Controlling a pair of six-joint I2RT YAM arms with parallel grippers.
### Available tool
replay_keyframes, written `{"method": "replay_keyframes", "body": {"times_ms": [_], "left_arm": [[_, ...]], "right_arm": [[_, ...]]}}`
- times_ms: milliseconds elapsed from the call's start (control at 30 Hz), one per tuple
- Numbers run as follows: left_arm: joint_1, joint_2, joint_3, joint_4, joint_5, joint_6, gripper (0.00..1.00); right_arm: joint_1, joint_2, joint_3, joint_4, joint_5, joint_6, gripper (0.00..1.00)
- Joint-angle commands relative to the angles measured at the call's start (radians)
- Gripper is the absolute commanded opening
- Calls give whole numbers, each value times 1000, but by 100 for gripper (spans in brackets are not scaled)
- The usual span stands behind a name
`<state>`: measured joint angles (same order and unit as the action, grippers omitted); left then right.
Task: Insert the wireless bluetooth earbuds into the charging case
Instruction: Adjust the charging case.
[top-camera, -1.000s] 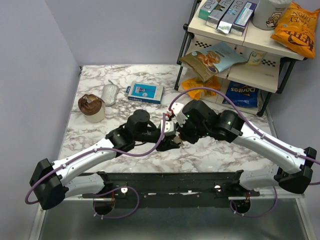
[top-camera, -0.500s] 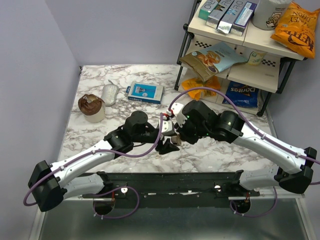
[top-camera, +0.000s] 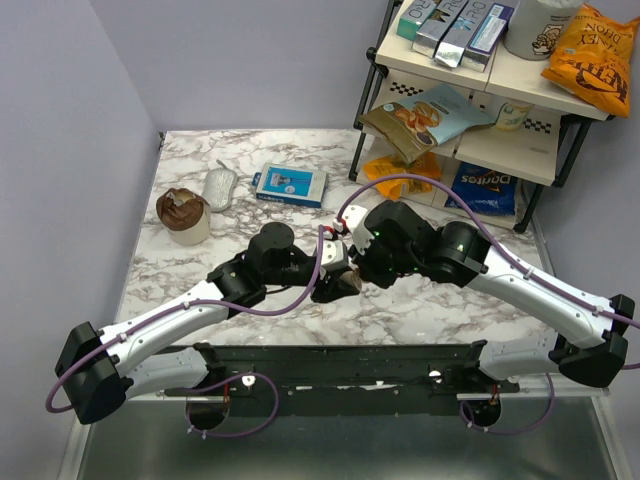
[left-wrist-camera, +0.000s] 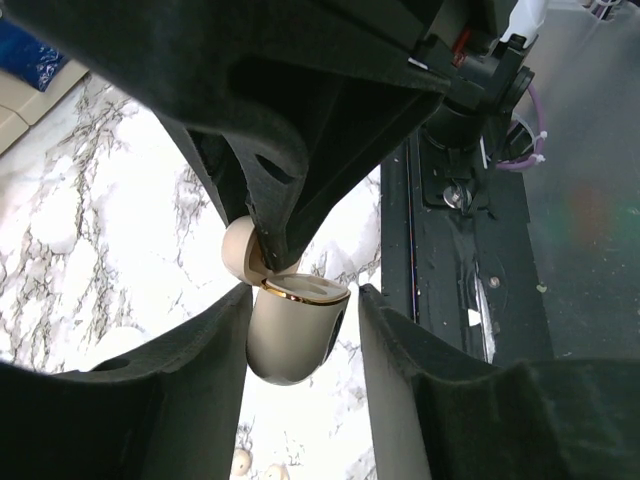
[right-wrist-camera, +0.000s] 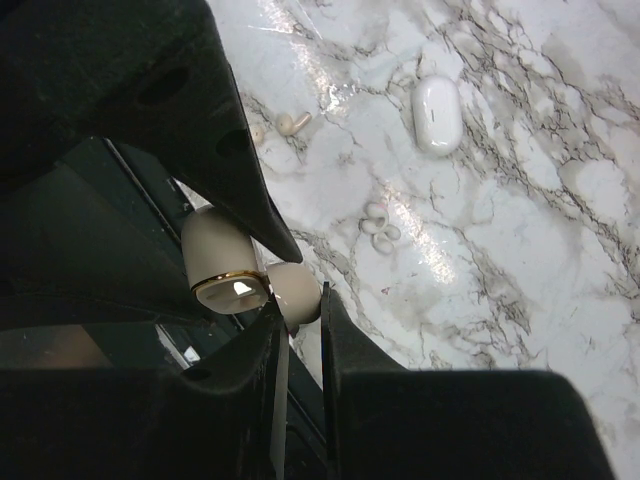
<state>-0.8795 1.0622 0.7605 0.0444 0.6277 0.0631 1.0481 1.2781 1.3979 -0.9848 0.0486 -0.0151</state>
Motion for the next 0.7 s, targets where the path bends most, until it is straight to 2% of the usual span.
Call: {"method": "replay_keyframes", "body": {"times_ms": [0,300,400,467,600,633,667], "left_arm": [[-1,-13,17,54,-8,0,43],[-1,-36,-16,69,10,3,15],[-1,-44,-30,84,9,1,3],[-1,-48,-43,100,9,4,0],[-1,-85,-92,173,-5,-9,0],[-1,-96,-114,205,-16,-12,0],[-1,-103,-124,219,-19,-14,0]], "right_arm": [[15,-14,13,-25,11,-8,1],[15,-19,15,-28,4,-8,1],[15,-17,19,-26,-3,-6,1],[13,-17,23,-25,-6,-2,1],[15,-26,24,-12,-6,13,15],[13,-29,27,-12,-6,14,22],[15,-33,29,-11,-7,14,25]]}}
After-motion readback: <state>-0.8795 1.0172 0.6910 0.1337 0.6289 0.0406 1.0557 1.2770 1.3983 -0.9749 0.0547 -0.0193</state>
